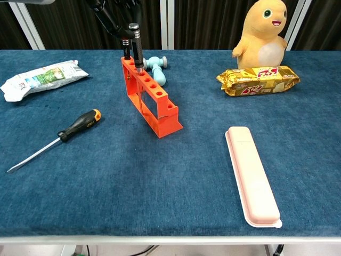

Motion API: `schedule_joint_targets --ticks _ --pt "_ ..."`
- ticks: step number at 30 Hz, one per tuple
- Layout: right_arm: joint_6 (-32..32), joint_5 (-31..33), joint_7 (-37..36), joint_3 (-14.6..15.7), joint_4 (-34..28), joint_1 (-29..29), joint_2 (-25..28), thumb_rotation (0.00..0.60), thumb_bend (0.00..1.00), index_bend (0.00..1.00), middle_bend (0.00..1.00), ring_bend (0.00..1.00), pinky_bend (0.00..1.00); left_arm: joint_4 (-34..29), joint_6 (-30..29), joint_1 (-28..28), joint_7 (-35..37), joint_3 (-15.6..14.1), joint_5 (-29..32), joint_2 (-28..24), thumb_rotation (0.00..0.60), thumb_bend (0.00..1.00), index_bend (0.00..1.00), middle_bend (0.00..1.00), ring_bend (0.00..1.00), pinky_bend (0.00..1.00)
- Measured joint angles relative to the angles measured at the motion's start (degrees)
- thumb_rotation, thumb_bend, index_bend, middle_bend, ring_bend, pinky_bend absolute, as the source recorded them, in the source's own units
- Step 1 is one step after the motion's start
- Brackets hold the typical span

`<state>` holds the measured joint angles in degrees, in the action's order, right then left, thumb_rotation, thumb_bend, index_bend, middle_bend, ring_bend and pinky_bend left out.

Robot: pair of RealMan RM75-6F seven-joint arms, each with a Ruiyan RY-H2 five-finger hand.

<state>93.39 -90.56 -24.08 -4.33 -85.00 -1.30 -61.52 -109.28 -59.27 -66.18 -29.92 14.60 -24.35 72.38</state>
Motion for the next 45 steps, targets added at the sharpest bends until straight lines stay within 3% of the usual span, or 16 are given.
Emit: schedule_joint_targets --ticks 45 --pt "-0.41 0.54 0.05 -0.21 -0.15 -0.03 -0.05 0.6 0.4 0.0 0.0 0.0 0.0 2.02 2.63 0.42 1.97 -1.15 -0.11 1.24 0.6 0.35 0.63 0.34 0.22 0.38"
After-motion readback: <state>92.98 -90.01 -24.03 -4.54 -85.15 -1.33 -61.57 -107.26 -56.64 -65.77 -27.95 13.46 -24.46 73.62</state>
